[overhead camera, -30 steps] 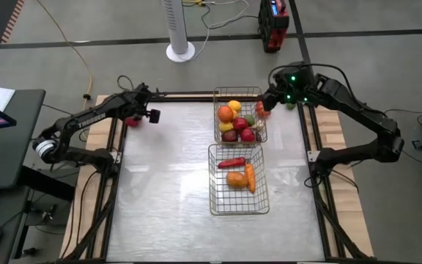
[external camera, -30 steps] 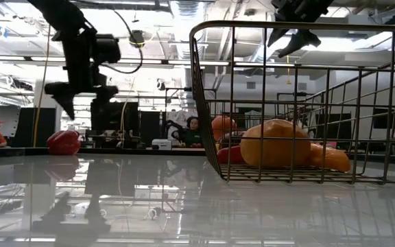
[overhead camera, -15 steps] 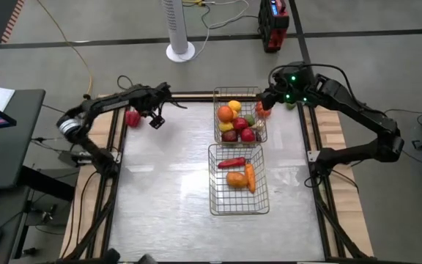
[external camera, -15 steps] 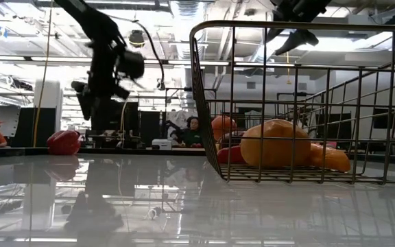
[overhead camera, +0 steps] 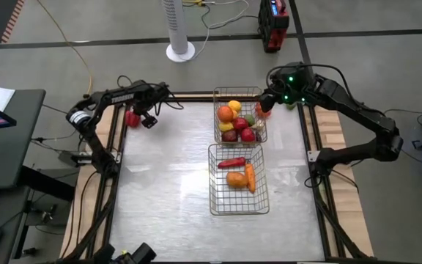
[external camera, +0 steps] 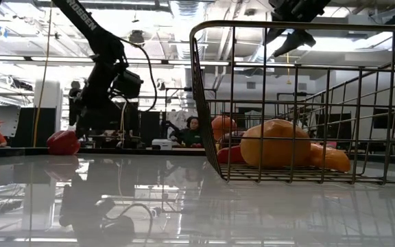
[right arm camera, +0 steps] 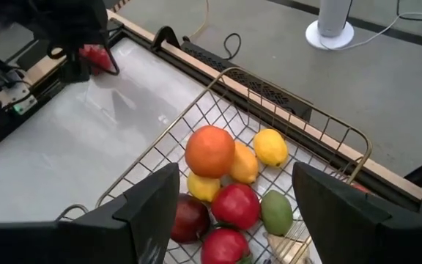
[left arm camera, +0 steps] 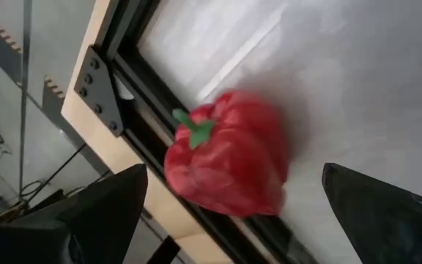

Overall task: Sort produce into baskets
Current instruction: Put the red bell pepper into the bottom wire basket

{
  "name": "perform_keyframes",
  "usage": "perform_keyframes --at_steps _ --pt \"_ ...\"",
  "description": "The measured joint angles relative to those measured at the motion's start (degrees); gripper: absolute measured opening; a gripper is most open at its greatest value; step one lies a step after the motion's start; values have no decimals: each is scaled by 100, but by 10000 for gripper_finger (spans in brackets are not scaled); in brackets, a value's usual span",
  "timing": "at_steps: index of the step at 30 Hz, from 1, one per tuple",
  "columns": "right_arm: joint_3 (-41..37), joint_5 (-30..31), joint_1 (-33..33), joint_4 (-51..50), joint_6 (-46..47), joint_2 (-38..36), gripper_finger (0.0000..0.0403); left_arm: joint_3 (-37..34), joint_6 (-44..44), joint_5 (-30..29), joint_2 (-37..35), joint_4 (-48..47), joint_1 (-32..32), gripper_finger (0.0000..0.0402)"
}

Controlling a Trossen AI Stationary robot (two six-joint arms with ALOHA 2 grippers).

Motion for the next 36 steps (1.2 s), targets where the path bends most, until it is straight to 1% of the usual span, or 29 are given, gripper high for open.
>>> perform_keyframes --at_steps 5,9,17,22,27,29,32,36 --pt "0 -44 -4 28 -205 0 291 -1 50 -94 142 21 13 394" --pt "0 -260 -4 129 -259 2 291 -13 -74 -98 312 71 24 389" --pt "0 -315 -4 142 -289 0 291 -13 9 -206 964 -121 29 368" --pt "2 -315 -4 139 -322 0 291 -16 93 -227 1191 -295 15 342" --pt "2 -313 -4 138 -367 0 291 3 156 -187 1170 -426 15 298" --pt "2 -312 -4 140 -406 0 291 83 124 -80 1163 -524 15 278" --pt "2 -302 -33 158 -542 -2 291 253 36 270 1163 -601 -3 253" --pt "2 -285 -64 292 -572 -2 291 592 -108 705 1163 -664 -143 242"
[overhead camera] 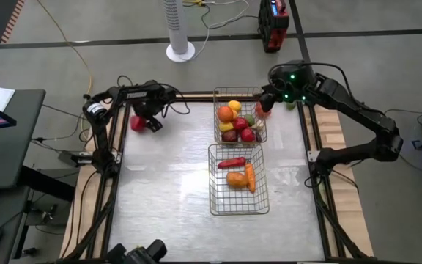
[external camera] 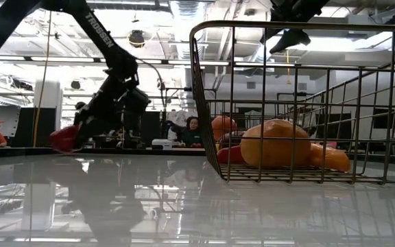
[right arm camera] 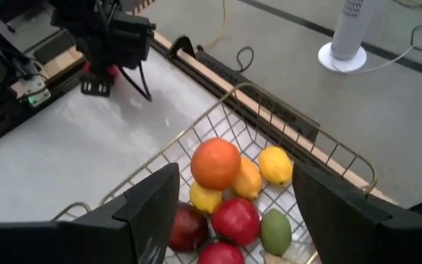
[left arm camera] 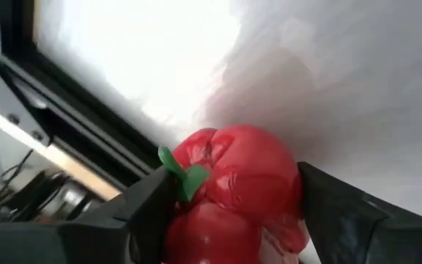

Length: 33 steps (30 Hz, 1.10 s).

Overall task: Sort produce into baskets
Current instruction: Put the red bell pepper into the bottom wire basket

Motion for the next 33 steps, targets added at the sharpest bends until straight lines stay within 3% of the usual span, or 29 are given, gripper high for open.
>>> perform_keyframes --at_steps 9,16,23,33 --pt "4 4 -67 102 -85 0 291 1529 -320 1954 -7 203 -710 243" --pt "4 5 -104 19 -99 -2 291 2840 -507 2756 -11 504 -1356 243" --pt "4 5 -202 -98 -113 -2 291 3482 -842 4372 -17 1457 -2060 243" --pt "4 5 -407 -424 -214 -2 291 3482 -765 3661 20 2258 -3566 243"
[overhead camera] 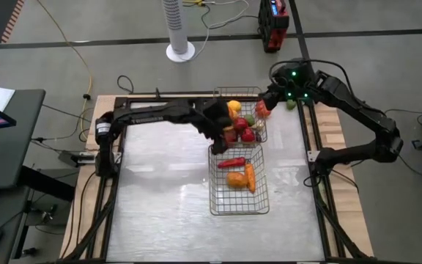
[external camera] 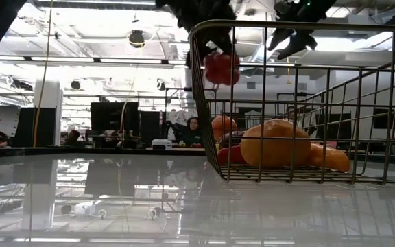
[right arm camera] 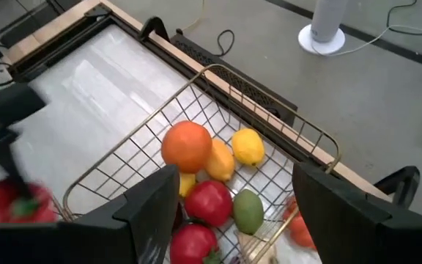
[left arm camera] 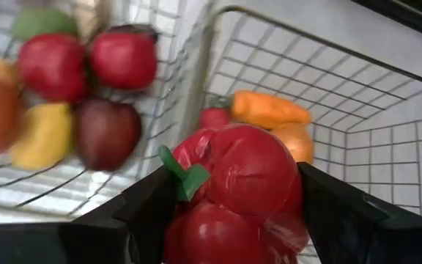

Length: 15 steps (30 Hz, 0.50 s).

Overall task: Sort produce into baskets
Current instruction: Put the red bell pepper into the bottom wire basket

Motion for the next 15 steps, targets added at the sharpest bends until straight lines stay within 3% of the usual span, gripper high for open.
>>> perform_keyframes --at_steps 10,15 --pt "-32 -11 -266 -117 -82 7 291 0 -401 -577 0 115 -321 243" --pt "-450 -408 -647 -324 -77 156 291 -228 -682 -551 -9 580 -371 247"
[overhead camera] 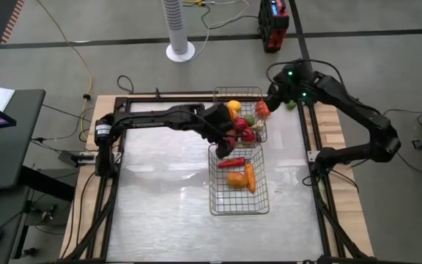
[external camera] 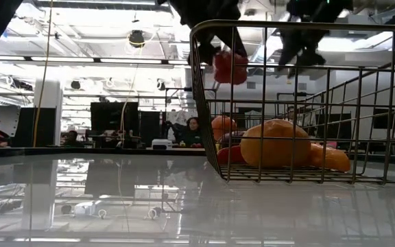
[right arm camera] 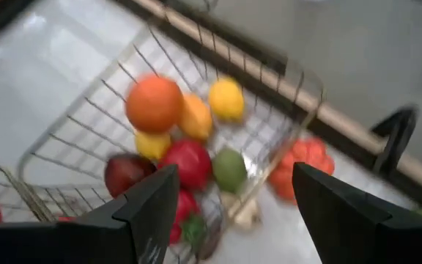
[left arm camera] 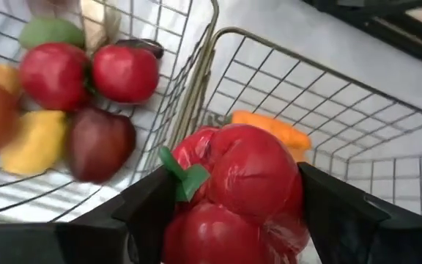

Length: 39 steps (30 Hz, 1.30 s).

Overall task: Sort produce into baskets
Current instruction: Put the red bell pepper into the bottom wire basket, then put the white garlic into the bottom wire basket

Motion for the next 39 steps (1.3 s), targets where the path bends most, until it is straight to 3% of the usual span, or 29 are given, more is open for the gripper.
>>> perform_keyframes --at_steps 8,13,20,27,33,39 --pt "-704 -207 -330 2 0 269 291 -562 -600 453 6 822 -165 318" --pt "-976 -335 -452 -4 -94 325 291 -561 -491 277 -15 857 -209 352" --pt "-1767 -694 -569 254 -270 204 291 -561 -324 -120 -330 732 -144 356" --pt "-3009 -1214 -903 1348 468 29 291 -561 141 -415 -492 238 -144 356" --pt "-3606 -1191 -869 2567 1144 28 290 -656 448 -330 -498 162 -139 357" --pt "-3755 -813 -891 3017 1515 27 290 -1263 306 196 -550 680 -126 357"
